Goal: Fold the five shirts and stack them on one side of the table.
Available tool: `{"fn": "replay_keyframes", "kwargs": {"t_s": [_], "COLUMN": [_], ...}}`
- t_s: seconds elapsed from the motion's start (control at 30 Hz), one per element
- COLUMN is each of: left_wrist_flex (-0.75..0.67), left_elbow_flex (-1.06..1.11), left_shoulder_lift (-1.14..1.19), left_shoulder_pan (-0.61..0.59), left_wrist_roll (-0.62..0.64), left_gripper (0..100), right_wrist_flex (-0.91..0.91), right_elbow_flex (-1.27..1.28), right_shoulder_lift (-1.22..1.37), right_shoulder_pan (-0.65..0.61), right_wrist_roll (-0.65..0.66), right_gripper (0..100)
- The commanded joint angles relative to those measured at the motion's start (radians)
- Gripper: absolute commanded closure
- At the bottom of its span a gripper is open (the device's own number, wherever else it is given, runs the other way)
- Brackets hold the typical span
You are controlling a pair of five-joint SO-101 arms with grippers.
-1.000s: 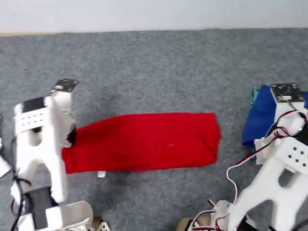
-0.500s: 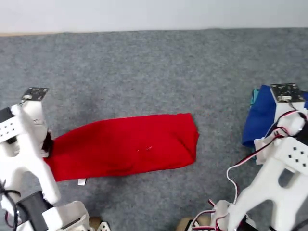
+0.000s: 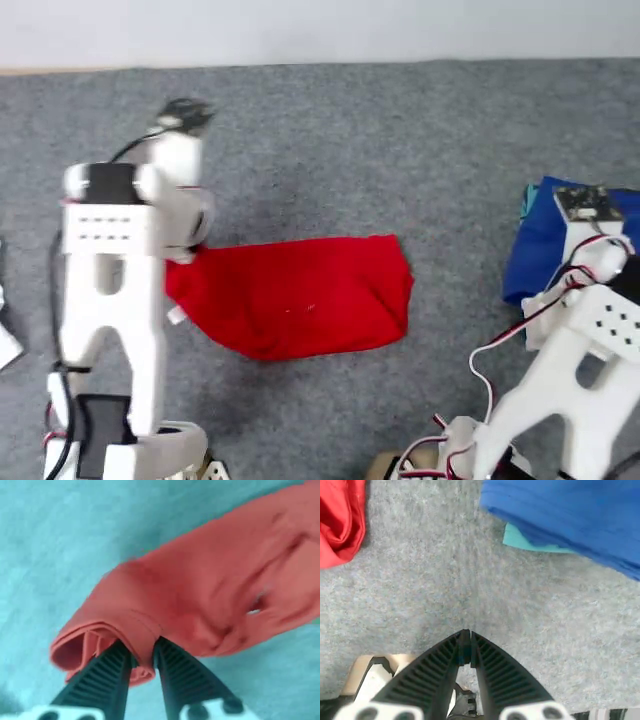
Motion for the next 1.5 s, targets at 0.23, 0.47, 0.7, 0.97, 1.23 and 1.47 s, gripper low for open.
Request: {"fn": "replay_keyframes", "kwargs": {"t_s": [0.23,0.47,0.7,0.97,1.23,1.47], "left_wrist_flex": [0.023,0.023,0.023,0.023,0.025,0.023], "left_elbow_flex": [-0.418,-0.671,-0.707,-0.711,-0.760,-0.711], "left_shoulder_lift": [0.299,0.511,0.657,0.694,0.620,0.566], "left_shoulder_pan": [0.305,0.496,0.618,0.649,0.640,0.476], "left_wrist_roll": [0.097,0.110,0.110,0.106,0.064,0.052], "left_gripper": [100,100,100,81,81,81], "right_wrist_flex": [0.031,-0.051,-0.056,-0.045,-0.048,-0.054], "right_elbow_flex": [0.153,0.267,0.285,0.285,0.285,0.285], "right_shoulder_lift": [-0.183,-0.252,-0.265,-0.265,-0.265,-0.265], "right_shoulder_pan": [0.200,0.458,0.596,0.608,0.604,0.604], "right_wrist_roll": [0.193,0.390,0.491,0.494,0.494,0.496], "right_gripper": [98.9,98.9,98.9,98.9,98.9,98.9]}}
